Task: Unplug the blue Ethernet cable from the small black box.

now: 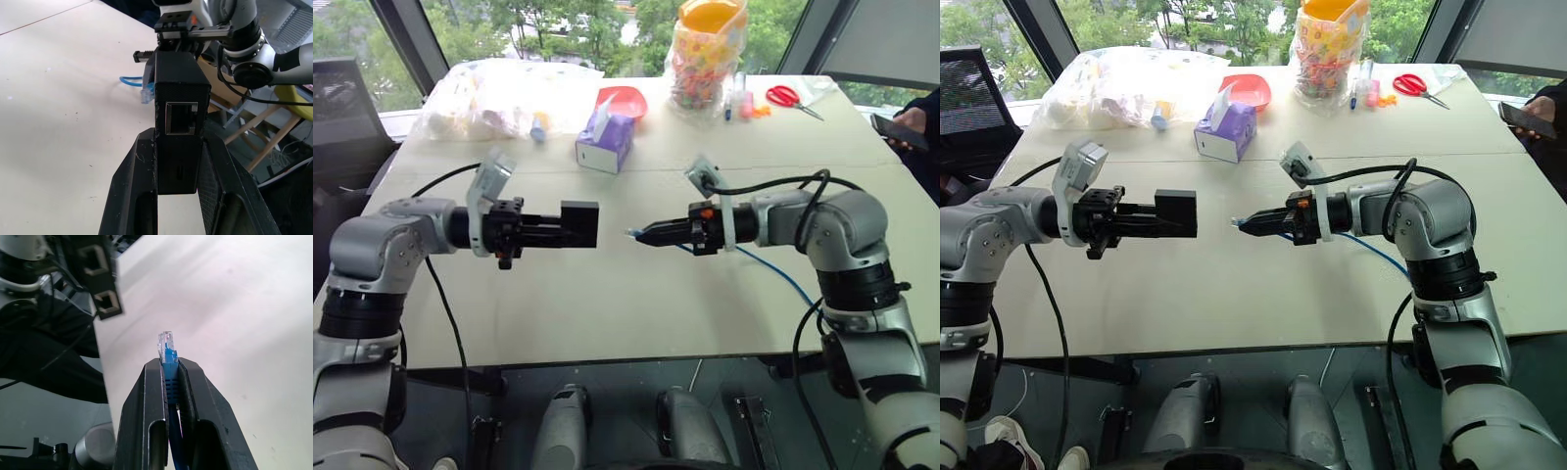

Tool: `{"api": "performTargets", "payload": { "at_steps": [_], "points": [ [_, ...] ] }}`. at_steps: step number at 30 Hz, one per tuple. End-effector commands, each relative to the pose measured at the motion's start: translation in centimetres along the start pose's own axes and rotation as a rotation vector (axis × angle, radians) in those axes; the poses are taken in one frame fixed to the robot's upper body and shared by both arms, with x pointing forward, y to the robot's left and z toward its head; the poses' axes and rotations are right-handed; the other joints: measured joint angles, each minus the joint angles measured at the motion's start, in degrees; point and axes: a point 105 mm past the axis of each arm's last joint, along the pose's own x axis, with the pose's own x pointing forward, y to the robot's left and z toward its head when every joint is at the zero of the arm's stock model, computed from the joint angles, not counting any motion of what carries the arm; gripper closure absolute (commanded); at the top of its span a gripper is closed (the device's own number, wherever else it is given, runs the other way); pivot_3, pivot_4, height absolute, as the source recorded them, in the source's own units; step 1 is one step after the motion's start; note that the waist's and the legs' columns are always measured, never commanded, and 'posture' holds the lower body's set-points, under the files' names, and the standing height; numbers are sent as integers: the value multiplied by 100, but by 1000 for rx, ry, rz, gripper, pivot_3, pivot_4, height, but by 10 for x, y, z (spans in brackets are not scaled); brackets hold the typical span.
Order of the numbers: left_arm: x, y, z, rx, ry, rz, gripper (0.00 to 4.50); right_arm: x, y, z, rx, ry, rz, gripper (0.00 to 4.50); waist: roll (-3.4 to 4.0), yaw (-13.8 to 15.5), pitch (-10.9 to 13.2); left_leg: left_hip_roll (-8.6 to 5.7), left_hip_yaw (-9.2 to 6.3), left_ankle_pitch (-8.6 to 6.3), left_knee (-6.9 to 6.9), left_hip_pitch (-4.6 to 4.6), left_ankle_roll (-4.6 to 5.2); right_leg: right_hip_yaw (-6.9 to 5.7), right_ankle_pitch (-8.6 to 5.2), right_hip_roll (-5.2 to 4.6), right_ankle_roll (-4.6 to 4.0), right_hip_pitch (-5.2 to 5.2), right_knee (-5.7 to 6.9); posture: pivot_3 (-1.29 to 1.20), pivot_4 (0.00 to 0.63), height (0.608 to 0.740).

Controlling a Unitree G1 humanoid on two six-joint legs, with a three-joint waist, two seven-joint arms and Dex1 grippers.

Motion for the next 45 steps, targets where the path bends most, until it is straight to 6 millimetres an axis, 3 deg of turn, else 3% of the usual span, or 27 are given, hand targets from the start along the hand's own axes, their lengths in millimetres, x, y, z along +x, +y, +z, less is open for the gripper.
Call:
{"api": "performTargets", "payload": {
  "at_steps": [1, 7, 10, 14, 17, 21, 23, 24, 30, 35, 41, 45],
  "points": [
    [-8, -1, 6, 47, -8, 24, 4024, -7, -13, 15, -83, -71, -90, 4465, 0, -10, 0, 0, 0, 0, -1, 0, 0, 0, 0, 0, 0, -1, 0, 0, 150, 735],
    [10, 19, -22, 159, 64, 114, 4024, -16, -94, 57, -226, -224, -575, 4465, 3, -28, 2, 0, 5, 0, -1, 3, 0, 0, 1, 0, 1, -4, 0, 0, 150, 735],
    [24, 26, -30, 198, 51, 144, 4024, -13, -119, 63, -235, -218, -709, 4465, 0, -3, 4, 0, 6, 0, -1, -9, 0, 1, 2, 0, 4, -9, -1, 0, 150, 735],
    [43, 39, -39, 241, 15, 208, 4024, -1, -140, 56, -233, -149, -811, 4465, 0, -5, 4, -1, 10, -1, -2, -19, 3, 1, 13, 0, 24, -15, -2, 0, 150, 735],
    [54, 46, -41, 262, -28, 246, 4024, 10, -145, 45, -231, -90, -818, 3239, 1, -11, 4, -1, 9, -2, -8, -21, 3, 0, 14, 1, 25, -16, -2, 0, 150, 735],
    [74, 54, -45, 272, -74, 287, 4024, 16, -153, 29, -245, -30, -867, 1246, 6, -12, 5, -1, 10, -1, -8, -18, 3, 1, 15, 1, 26, -17, 2, 0, 150, 735],
    [77, 55, -44, 282, -86, 291, 4024, 11, -155, 32, -252, -46, -893, 296, 6, -17, 5, -1, 9, -1, -6, -19, 3, 1, 15, 1, 26, -17, 3, 0, 150, 735],
    [78, 56, -44, 291, -86, 299, 4024, 6, -155, 35, -245, -66, -907, 63, 6, -19, 5, -1, 9, -1, -6, -19, 3, 1, 15, 1, 27, -17, 4, 0, 150, 735],
    [81, 68, -50, 328, -77, 357, 4024, -32, -145, 53, -163, -236, -931, 63, 6, 14, 5, -1, 9, -1, -6, -19, 3, 1, 15, 0, 27, -16, 3, 0, 150, 735],
    [84, 79, -49, 348, -102, 396, 4024, -52, -117, 27, -142, -261, -914, 63, 4, 35, 3, -1, 3, -2, -6, -19, 4, -3, 14, 0, 28, -12, 3, 0, 150, 735],
    [90, 89, -56, 331, -127, 428, 4024, -48, -82, 0, -98, -258, -880, 63, 8, 0, 3, -1, 3, -2, -2, -11, 5, -2, 15, 1, 27, -13, 12, 0, 150, 735],
    [89, 94, -64, 348, -122, 448, 4024, -43, -65, -7, -96, -250, -843, 63, 8, -1, 3, 0, 2, -2, 0, -8, 5, -1, 14, 2, 26, -10, 11, 0, 150, 735]
  ]
}}
